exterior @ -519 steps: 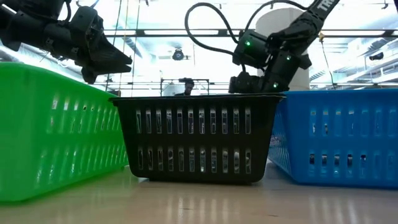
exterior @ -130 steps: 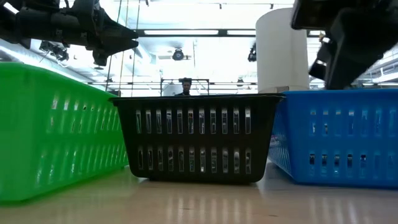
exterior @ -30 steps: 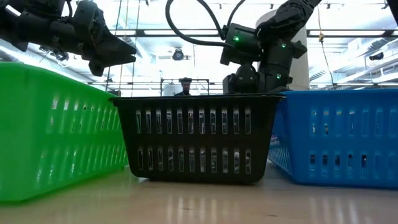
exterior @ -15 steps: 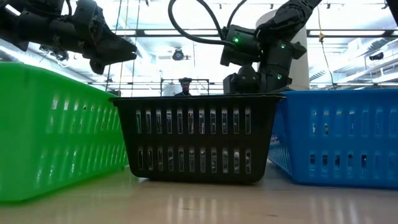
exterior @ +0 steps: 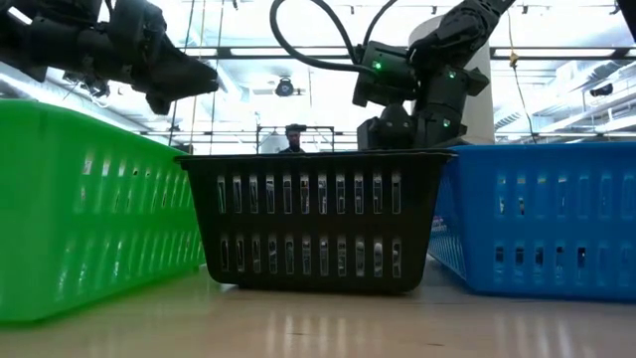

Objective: Sort crayons
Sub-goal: Put the white crayon into the black bin

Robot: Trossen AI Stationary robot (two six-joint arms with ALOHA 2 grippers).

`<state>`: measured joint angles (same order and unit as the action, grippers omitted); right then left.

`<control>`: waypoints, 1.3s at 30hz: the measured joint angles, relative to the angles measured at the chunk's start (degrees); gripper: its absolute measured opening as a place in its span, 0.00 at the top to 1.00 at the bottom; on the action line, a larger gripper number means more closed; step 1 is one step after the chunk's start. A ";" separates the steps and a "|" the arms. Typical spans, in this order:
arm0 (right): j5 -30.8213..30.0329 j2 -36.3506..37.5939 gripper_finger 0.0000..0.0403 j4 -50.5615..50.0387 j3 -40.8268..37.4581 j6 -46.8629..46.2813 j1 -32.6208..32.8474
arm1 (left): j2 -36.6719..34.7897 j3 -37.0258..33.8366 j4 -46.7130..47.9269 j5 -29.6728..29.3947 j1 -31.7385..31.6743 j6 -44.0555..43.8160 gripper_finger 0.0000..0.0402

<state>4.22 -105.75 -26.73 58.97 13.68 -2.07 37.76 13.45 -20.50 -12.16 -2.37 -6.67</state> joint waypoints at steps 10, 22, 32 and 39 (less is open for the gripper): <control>-4.33 -0.06 0.76 -4.55 6.64 -4.08 0.32 | 0.07 0.00 -20.62 11.82 0.27 4.78 0.61; -4.51 0.09 0.76 -13.17 9.28 -3.23 2.61 | 0.11 0.00 -26.03 11.61 3.87 1.08 0.61; -6.65 -0.37 0.70 -14.17 9.38 5.52 4.02 | 0.13 0.02 -34.65 11.41 6.43 0.10 0.61; -8.57 -2.03 0.69 -17.57 9.36 6.93 5.82 | 0.10 0.02 -36.60 11.41 9.25 0.17 0.61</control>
<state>-4.35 -107.79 -44.31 68.34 20.61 3.75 37.86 13.47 -57.10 -0.75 6.88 -6.49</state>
